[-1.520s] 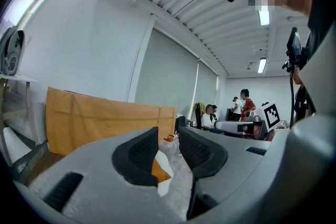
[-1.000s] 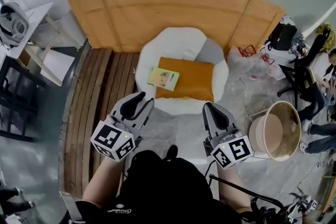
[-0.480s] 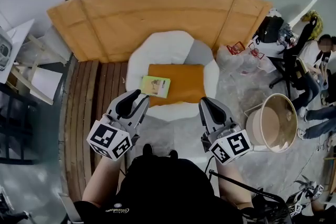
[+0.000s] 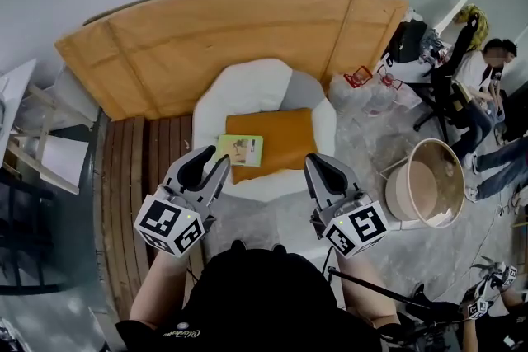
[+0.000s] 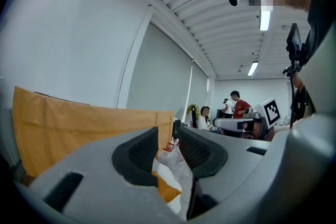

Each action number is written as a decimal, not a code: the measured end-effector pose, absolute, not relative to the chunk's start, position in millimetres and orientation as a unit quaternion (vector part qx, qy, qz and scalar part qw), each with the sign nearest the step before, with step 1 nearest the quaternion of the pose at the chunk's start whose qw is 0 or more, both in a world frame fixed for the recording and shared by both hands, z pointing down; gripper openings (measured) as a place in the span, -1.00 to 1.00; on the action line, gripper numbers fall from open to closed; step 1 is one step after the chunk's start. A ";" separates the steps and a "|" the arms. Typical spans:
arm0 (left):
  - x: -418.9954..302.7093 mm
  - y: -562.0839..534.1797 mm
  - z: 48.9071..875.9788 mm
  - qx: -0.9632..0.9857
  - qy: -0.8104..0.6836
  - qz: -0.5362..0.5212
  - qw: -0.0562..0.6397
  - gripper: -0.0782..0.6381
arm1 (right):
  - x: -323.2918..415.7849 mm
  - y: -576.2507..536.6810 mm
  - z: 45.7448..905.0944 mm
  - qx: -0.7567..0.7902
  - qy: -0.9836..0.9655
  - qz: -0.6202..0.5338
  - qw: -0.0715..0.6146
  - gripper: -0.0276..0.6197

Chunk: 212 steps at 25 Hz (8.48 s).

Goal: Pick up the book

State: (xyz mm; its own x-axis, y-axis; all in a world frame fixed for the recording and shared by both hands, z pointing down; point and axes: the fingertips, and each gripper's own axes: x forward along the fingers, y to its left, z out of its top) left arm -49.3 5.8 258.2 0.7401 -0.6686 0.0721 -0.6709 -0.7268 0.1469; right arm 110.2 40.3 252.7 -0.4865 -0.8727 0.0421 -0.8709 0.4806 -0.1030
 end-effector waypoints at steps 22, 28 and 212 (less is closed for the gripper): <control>-74.0 -77.8 308.7 0.928 -0.349 0.042 0.121 -0.42 | 75.0 -42.6 302.8 -0.514 0.852 -0.093 -0.028 -0.88; -36.9 -119.4 313.6 0.920 -0.370 0.048 0.123 -0.42 | 102.0 -92.5 307.3 -0.486 0.868 -0.094 -0.029 -0.88; -40.2 -256.3 170.8 0.882 -0.469 0.034 -0.033 0.32 | 118.0 -224.7 163.4 -0.485 0.873 0.001 0.052 -0.05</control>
